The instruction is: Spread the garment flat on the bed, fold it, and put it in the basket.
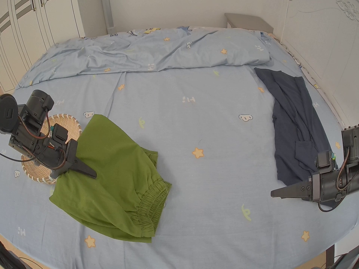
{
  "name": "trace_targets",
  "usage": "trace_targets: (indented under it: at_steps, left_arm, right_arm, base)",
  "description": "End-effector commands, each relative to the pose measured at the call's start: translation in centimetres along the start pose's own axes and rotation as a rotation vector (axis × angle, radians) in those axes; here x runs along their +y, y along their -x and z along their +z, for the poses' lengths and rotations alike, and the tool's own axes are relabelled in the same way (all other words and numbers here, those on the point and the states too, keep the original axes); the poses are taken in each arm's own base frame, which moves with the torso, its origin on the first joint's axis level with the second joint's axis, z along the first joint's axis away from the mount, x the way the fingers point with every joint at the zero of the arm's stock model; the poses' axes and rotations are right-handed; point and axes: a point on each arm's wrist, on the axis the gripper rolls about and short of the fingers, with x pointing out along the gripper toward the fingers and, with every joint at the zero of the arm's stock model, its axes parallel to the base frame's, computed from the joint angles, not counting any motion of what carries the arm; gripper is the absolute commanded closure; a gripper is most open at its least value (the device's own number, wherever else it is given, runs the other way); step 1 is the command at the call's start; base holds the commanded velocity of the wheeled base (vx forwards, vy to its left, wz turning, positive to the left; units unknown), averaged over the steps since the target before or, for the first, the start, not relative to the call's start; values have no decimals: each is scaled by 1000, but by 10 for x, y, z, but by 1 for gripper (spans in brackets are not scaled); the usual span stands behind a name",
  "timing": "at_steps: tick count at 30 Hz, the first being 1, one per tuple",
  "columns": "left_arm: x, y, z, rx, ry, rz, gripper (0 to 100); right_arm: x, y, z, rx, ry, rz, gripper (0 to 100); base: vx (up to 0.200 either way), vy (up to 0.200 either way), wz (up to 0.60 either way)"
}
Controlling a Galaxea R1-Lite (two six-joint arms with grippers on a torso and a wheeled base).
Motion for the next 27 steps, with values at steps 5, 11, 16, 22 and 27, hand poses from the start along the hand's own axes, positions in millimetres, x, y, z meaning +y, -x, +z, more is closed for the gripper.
trace_targets:
  at_steps: [5,11,16,22,27]
  left_arm:
    - [-1,6,3,-28,-11,4,100]
    - [-3,5,2,-20,-15,2,100]
    - [-4,4,0,-7,-15,2,100]
    - [-12,-1,-5,32,-40,-7,100]
    - [-40,1,-17,29,-174,-51,100]
  right_arm:
    - [1,0,0,-2,4,2,0]
    - [1,0,0,-1,3,2,0]
    - [1,0,0,-1,3,2,0]
    - [1,0,0,-1,3,2,0]
    - [3,-1,-2,10,12,11,0]
  base:
    - [0,200,0]
    - [0,200,0]
    - [0,200,0]
    - [0,167,0]
    - [0,0,0]
